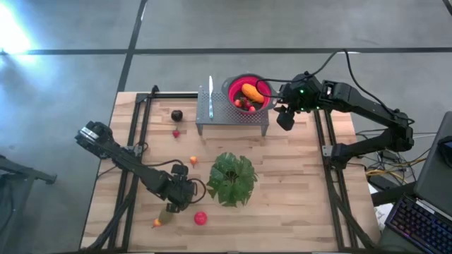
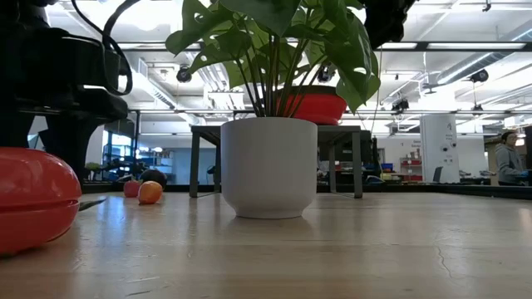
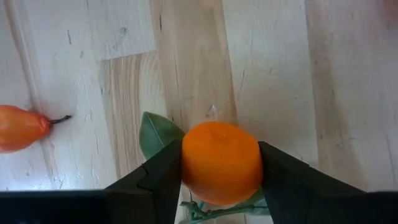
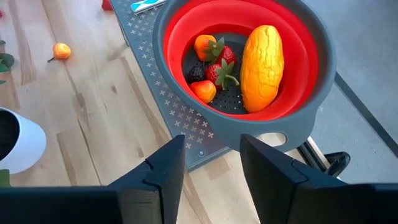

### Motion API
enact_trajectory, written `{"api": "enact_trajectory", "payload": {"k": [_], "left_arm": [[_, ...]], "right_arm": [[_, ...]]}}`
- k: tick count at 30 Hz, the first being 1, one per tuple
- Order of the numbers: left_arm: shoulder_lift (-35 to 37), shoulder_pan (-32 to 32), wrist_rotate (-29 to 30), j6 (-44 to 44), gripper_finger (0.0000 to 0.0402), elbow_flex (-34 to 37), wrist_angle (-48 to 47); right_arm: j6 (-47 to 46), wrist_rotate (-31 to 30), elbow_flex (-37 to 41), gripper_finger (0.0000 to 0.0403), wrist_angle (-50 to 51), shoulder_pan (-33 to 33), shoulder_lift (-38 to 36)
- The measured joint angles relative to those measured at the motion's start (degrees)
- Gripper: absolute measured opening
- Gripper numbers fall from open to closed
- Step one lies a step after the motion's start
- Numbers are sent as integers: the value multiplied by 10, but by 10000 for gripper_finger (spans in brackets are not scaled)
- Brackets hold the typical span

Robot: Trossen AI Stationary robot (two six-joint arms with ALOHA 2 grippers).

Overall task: Pick & Place Fruit
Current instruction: Put the tangerine into the red strainer bowl on the shelf

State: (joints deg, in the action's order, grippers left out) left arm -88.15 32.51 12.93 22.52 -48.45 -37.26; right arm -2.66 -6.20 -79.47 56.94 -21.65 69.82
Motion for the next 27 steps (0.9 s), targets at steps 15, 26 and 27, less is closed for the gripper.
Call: {"api": "enact_trajectory", "payload": {"k": [15,26,27], "left_arm": [[4,0,0,1,193,0,-4],[89,0,143,14,191,-34,-100],[100,0,171,14,191,-35,-102]], "right_arm": [[0,0,2,140,-1,0,0],[1,1,3,173,-2,0,0],[1,1,4,175,-3,0,0]]}}
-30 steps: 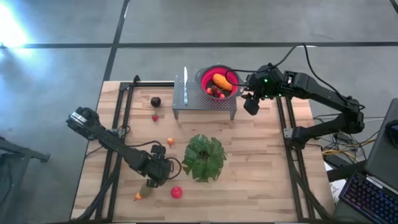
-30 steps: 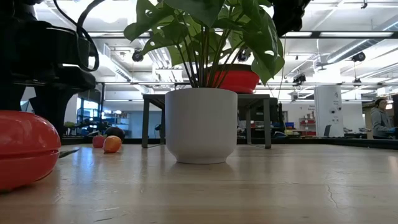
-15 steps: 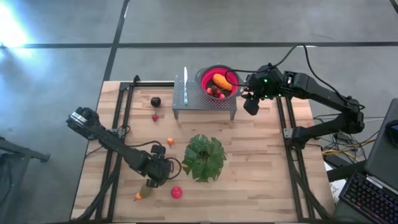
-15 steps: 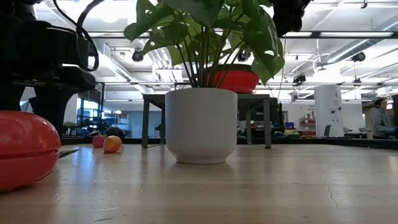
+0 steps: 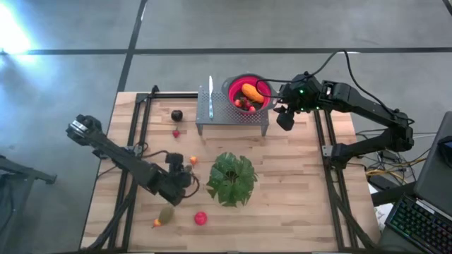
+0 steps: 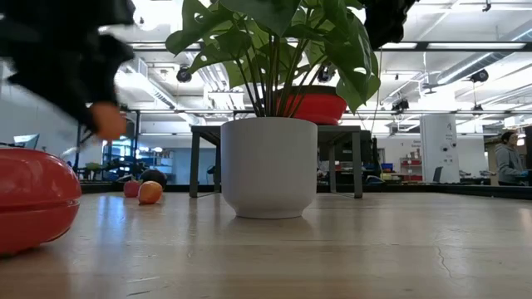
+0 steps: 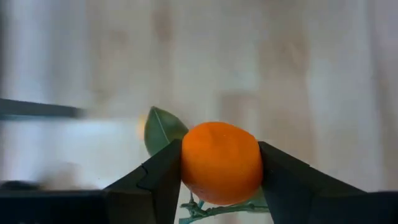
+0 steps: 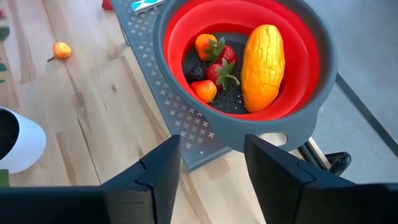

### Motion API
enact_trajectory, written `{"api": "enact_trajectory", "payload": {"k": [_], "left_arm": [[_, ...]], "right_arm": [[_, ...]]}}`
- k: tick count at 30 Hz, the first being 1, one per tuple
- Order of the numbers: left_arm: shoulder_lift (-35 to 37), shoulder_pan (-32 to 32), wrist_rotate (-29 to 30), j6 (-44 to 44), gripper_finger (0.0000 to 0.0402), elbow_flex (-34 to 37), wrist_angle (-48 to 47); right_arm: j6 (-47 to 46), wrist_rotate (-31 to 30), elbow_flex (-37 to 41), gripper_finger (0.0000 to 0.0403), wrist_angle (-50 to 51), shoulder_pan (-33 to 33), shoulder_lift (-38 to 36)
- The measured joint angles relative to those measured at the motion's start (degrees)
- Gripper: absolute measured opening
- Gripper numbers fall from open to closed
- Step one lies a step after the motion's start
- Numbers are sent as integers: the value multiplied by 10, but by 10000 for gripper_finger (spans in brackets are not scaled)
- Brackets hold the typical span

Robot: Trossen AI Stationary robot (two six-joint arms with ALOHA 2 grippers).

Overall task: Pick & Place Fruit
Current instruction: Put the tangerine into the red strainer bowl on the shelf

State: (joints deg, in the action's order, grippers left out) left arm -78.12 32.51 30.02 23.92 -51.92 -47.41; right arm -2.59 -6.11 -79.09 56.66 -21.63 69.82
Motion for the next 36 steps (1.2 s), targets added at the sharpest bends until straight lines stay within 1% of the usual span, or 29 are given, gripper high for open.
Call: {"api": "enact_trajectory", "payload": {"k": [5,7,9,14,16,18,19,21,24,26,27,29,32,36], "left_arm": [[55,0,161,-1,191,0,8],[75,0,215,-10,191,4,28],[94,0,254,-39,191,10,61],[133,-2,341,-159,191,31,210],[144,-6,353,-222,191,42,296],[151,-13,351,-300,191,60,407],[155,-18,337,-344,191,72,468],[160,-30,272,-426,191,99,594],[161,-53,134,-516,191,143,769],[161,-71,42,-546,191,167,858],[161,-81,6,-551,191,178,893],[161,-102,-49,-552,191,193,949],[158,-132,-99,-537,191,211,1007],[157,-174,-181,-486,191,224,1025]], "right_arm": [[2,1,19,180,-14,8,0],[3,1,35,177,-33,19,0],[11,1,52,171,-54,35,0],[29,1,101,148,-165,85,0],[44,1,120,139,-225,105,0],[57,1,140,131,-289,124,0],[64,1,150,127,-315,133,0],[76,1,168,122,-366,146,0],[92,1,193,119,-424,164,-1],[102,0,210,120,-456,174,-1],[104,0,217,122,-471,179,-1],[107,1,227,129,-494,188,-1],[118,0,238,142,-533,203,3],[144,1,250,161,-587,223,14]]}}
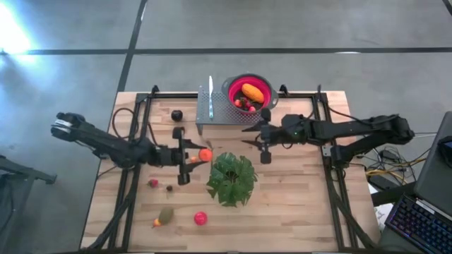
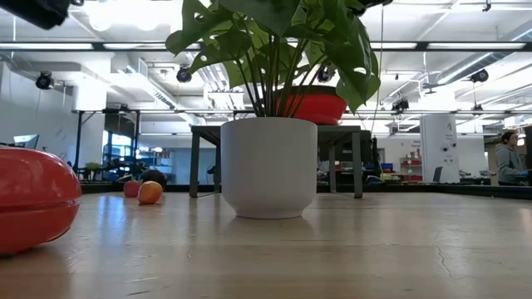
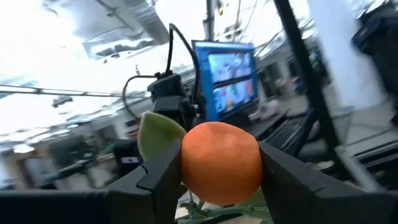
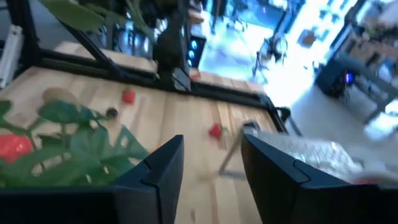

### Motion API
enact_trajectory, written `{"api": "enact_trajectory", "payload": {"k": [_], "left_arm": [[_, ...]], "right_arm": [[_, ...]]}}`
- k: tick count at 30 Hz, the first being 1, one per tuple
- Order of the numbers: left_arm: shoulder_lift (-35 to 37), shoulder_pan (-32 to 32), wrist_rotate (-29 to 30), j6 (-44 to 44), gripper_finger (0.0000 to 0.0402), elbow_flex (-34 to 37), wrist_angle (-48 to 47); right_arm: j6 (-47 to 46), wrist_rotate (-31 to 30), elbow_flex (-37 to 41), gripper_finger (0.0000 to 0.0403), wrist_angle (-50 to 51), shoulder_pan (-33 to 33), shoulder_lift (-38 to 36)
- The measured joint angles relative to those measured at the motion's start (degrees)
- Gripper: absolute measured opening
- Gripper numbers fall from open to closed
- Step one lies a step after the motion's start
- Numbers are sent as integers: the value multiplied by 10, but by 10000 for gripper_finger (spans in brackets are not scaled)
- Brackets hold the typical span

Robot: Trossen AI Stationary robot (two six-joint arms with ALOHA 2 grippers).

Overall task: Pick & Place Fruit
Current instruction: Put the tangerine into the red strainer bowl on the shelf

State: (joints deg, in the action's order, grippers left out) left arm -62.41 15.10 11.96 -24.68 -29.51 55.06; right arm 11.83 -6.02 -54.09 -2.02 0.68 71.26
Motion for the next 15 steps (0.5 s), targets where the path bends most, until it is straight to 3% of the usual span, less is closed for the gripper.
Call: {"api": "enact_trajectory", "payload": {"k": [3,15], "left_arm": [[-2,-27,-53,40,191,9,17],[-89,-49,-97,51,191,-11,79]], "right_arm": [[14,0,2,173,-29,12,13],[34,0,-42,181,-55,40,97]]}}
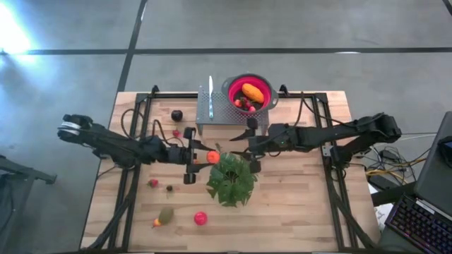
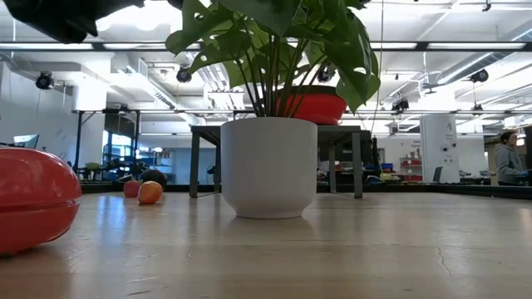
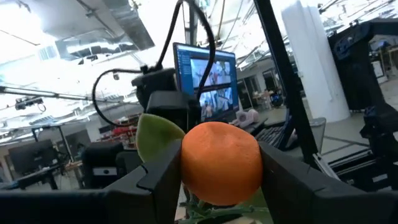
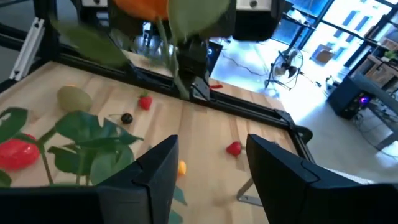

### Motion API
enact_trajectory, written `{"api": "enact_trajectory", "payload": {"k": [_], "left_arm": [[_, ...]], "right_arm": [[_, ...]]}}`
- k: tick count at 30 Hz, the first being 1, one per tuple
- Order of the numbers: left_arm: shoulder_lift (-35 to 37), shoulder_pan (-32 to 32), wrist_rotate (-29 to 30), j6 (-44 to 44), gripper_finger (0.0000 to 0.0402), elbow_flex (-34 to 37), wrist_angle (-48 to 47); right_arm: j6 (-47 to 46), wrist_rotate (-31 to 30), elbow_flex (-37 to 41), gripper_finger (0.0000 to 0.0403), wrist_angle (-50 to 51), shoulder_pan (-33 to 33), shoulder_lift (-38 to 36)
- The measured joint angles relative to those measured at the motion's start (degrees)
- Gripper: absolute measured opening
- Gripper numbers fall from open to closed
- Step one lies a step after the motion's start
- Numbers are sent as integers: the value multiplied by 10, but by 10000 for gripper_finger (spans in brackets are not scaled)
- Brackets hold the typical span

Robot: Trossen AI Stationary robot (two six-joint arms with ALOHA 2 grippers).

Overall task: Pick & Place Fruit
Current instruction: Put the tangerine into the red strainer bowl on the shelf

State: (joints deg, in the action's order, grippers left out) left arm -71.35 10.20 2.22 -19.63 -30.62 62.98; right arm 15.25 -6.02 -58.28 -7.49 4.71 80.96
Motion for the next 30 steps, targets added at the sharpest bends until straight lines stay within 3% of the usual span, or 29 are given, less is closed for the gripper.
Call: {"api": "enact_trajectory", "payload": {"k": [20,30], "left_arm": [[-106,-10,0,-60,191,-80,7],[-99,-14,3,-79,191,-85,4]], "right_arm": [[0,3,-20,133,2,8,13],[-2,16,-20,72,13,9,13]]}}
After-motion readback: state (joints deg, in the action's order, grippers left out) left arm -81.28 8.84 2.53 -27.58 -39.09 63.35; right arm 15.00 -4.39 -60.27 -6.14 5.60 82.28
